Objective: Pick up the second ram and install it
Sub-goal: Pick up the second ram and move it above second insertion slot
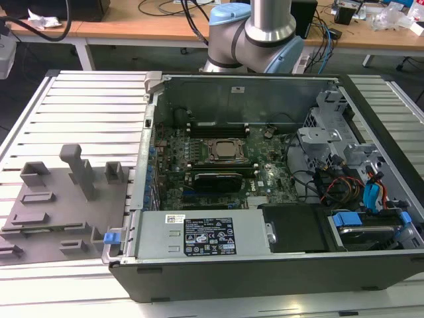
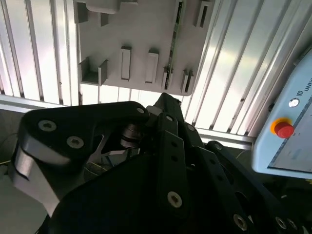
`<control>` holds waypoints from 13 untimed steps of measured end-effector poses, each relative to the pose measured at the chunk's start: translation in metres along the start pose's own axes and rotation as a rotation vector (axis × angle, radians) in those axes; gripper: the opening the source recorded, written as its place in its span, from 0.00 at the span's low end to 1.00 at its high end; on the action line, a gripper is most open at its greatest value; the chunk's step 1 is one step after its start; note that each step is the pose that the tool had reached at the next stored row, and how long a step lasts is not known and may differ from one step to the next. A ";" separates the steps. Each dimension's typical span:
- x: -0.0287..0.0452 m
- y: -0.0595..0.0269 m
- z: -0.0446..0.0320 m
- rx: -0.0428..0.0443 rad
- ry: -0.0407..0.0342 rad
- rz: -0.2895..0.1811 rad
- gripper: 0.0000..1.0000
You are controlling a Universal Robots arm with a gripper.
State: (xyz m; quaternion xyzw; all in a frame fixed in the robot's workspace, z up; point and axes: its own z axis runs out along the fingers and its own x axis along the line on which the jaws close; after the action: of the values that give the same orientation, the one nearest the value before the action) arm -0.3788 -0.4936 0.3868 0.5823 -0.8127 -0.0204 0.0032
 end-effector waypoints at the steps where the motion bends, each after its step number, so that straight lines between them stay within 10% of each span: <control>1: 0.0000 0.0000 0.0000 -0.0003 0.0005 -0.015 0.11; 13: 0.0000 0.0000 0.0000 -0.0035 0.0068 -0.186 0.11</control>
State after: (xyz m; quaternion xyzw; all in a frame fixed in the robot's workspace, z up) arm -0.3788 -0.4936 0.3868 0.6552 -0.7552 -0.0201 0.0051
